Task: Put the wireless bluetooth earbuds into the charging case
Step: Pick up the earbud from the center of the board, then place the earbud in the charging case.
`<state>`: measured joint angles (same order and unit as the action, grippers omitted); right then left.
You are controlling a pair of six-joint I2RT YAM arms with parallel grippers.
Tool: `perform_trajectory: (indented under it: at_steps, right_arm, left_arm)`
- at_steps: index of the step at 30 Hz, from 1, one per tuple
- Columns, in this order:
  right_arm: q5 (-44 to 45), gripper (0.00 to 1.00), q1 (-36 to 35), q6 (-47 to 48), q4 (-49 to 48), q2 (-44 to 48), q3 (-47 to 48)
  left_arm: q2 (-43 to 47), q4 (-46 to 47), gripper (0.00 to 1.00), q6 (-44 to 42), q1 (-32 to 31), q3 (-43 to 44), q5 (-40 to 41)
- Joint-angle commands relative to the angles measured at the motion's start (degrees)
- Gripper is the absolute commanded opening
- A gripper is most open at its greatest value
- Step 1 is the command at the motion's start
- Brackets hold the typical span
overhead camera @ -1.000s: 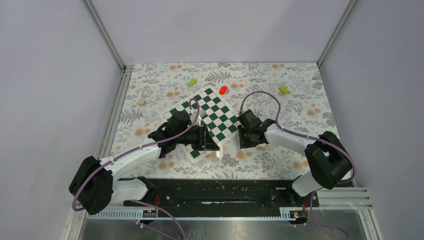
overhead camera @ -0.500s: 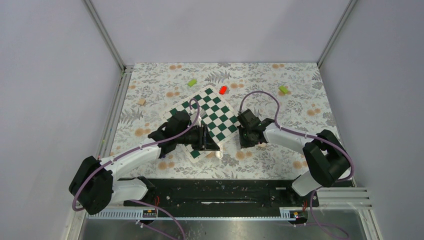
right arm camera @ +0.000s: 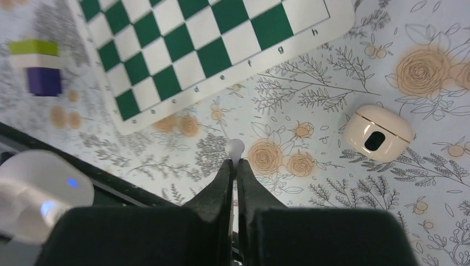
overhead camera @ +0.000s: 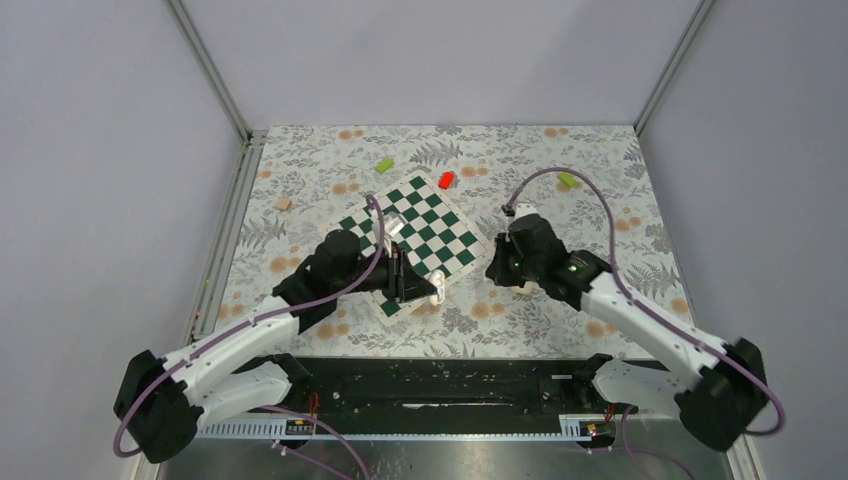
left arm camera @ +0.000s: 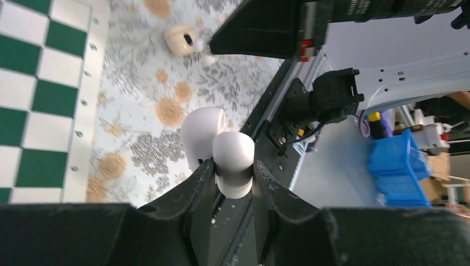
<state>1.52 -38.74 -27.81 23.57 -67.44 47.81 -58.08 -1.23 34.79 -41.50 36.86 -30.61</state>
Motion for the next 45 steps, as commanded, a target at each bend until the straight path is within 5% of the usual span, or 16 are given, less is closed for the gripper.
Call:
perform_trajectory:
  at_steps: [1,11,23,34,45]
  right_arm:
    - [1.63,0.0,-0.49,-2.27,1.37,10.81,-2.15]
    - [-0.42,0.0,-0.47,-2.51,-3.55,27.98,-6.36]
    - [-12.1,0.0,-0.95,-5.46,-14.23,32.41,-6.99]
    - [-8.41,0.0,-8.92,-5.82,-18.05,24.63,-2.73]
    - [-1.87,0.0,-15.38,-7.63,-22.12,18.38,-0.61]
  left_arm:
    - [6.48,10.99,0.0,-7.28,-0.24,-5.07,4.64]
    - [15.01,27.04,0.0,-12.46,-0.37,-14.56,2.18]
    - [15.14,37.95,0.0,-9.69,-0.52,-17.6,-1.43]
    - [10.37,23.57,0.0,-5.34,-0.75,-8.79,2.36]
    - [10.26,23.21,0.0,-4.21,-1.1,-8.73,3.2]
